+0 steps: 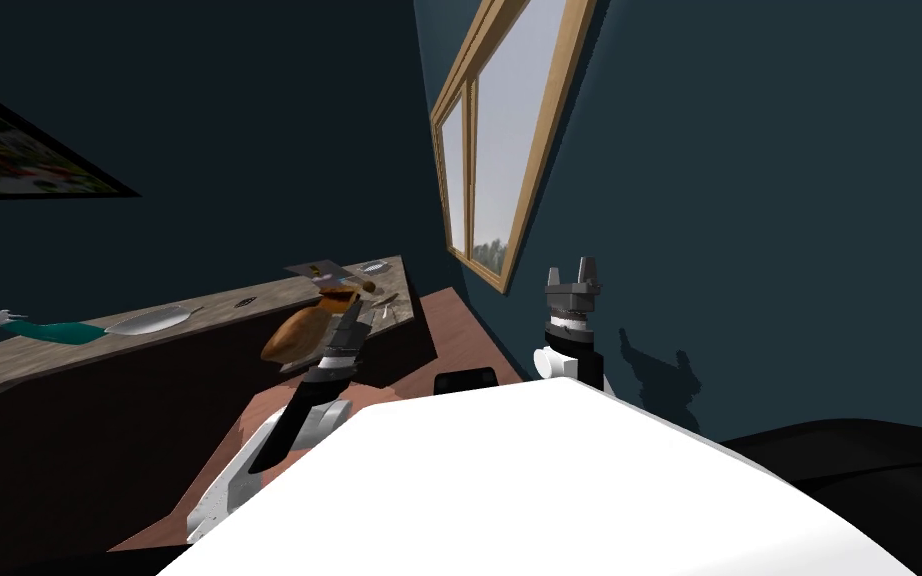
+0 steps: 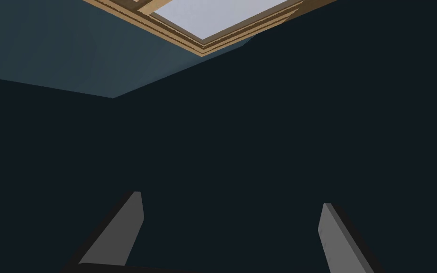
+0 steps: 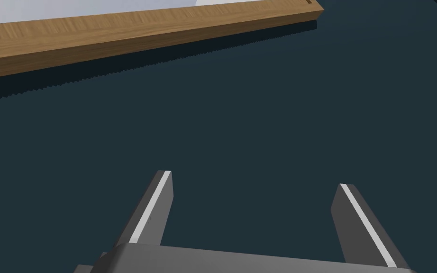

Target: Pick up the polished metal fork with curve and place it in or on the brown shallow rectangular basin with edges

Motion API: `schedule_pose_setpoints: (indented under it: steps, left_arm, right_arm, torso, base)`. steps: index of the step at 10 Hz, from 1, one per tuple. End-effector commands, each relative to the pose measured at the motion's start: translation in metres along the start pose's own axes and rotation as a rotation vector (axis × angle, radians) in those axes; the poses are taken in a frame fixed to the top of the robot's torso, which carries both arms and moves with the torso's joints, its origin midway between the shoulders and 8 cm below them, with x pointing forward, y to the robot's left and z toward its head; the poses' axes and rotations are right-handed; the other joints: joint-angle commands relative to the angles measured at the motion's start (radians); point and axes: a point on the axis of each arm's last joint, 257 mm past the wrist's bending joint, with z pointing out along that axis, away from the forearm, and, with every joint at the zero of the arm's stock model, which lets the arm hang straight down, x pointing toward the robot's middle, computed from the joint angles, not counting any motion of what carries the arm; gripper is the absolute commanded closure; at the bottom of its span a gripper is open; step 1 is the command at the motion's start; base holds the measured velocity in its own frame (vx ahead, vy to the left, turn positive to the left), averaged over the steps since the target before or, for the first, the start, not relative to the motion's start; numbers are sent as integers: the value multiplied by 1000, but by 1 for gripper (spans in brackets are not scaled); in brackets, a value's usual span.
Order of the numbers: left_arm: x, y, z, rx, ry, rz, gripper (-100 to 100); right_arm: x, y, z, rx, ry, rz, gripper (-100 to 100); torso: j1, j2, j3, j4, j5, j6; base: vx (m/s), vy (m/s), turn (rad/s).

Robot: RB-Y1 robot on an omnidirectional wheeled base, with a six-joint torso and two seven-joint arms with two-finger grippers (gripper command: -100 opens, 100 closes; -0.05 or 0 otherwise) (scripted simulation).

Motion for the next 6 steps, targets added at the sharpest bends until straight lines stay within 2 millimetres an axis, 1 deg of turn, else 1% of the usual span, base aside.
schedule_pose_setpoints:
  steps: [1, 3, 4, 5, 6]
  left_arm:
    - [-7, -8, 8, 11, -10, -16, -100]
    - [-17, -14, 19, 19, -22, -44, -100]
    - [-17, -14, 19, 19, -22, -44, -100]
    - [-22, -16, 25, 20, -27, -62, -100]
    - [-22, -16, 25, 20, -27, -62, -100]
  right_arm:
    - [0, 0, 0, 0, 0, 0, 0]
    - [0, 0, 0, 0, 0, 0, 0]
    - [0, 0, 0, 0, 0, 0, 0]
    - [0, 0, 0, 0, 0, 0, 0]
    - [0, 0, 0, 0, 0, 0, 0]
  torso:
    - [0, 0, 0, 0, 0, 0]
    - [0, -2, -1, 0, 0, 0]
    - [0, -2, -1, -1, 0, 0]
    - [0, 2, 1, 0, 0, 0]
    - [0, 4, 2, 1, 0, 0]
  base:
    - [188, -3, -17]
    - [225, 1, 6]
    - [140, 7, 31]
    - [119, -4, -14]
    - [89, 1, 2]
